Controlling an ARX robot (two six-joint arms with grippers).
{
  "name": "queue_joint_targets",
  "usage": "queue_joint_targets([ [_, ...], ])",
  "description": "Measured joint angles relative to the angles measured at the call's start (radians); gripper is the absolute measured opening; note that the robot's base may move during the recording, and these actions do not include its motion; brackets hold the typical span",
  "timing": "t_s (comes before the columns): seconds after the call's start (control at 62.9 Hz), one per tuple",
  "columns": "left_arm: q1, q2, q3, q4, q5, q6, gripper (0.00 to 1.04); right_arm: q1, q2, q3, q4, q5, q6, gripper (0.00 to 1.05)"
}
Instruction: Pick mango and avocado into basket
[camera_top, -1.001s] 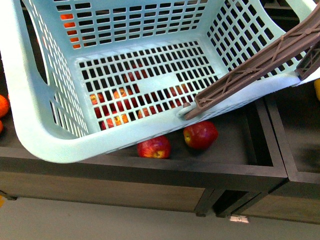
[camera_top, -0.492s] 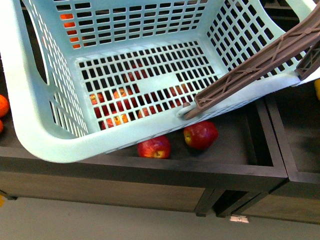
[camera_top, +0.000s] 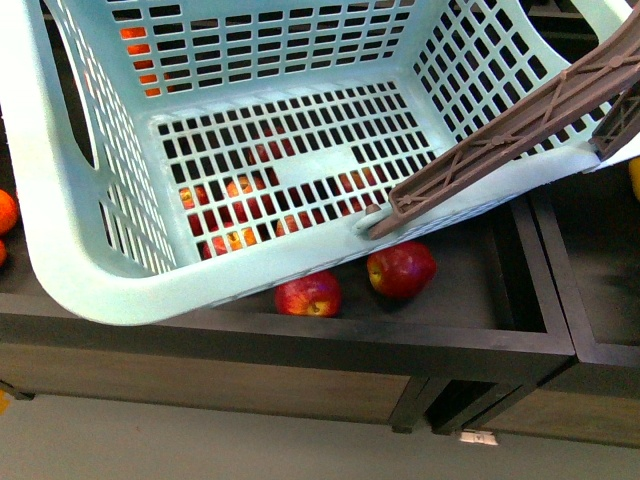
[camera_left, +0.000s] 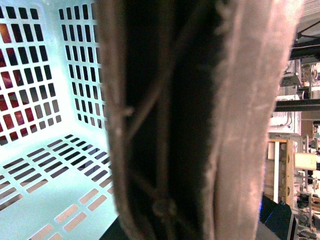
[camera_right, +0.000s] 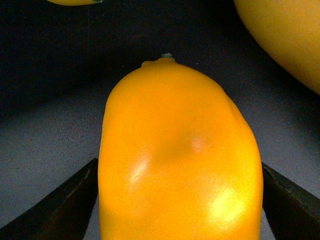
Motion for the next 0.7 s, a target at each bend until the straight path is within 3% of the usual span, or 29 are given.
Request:
queue_joint_targets([
  [0.079,0.000,0.000,0.000,0.000,0.000,0.000,0.15,0.001,-0.002,-0.011,0.007,-0.002,0.003,0.64],
  [0.159,0.000,0.000,0.000,0.000,0.000,0.000,0.15,0.001,-0.011,-0.028,0.016,-0.005,0.012,0.59],
  [0.365,0.000,0.000,0.000,0.000,0.000,0.000,0.15,0.001,-0.129,-0.198,0.118,-0.079,0.029,0.59],
  [0.572,0.000,0.000,0.000,0.000,0.000,0.000,0.15,-0.002,-0.530,-0.559,0.323,-0.214,0.024,0.59],
  [0.699,0.000,0.000,0.000,0.000,0.000,0.000,0.15,0.007,-0.738,-0.714,0.362,-0.283,0.042,0.59],
])
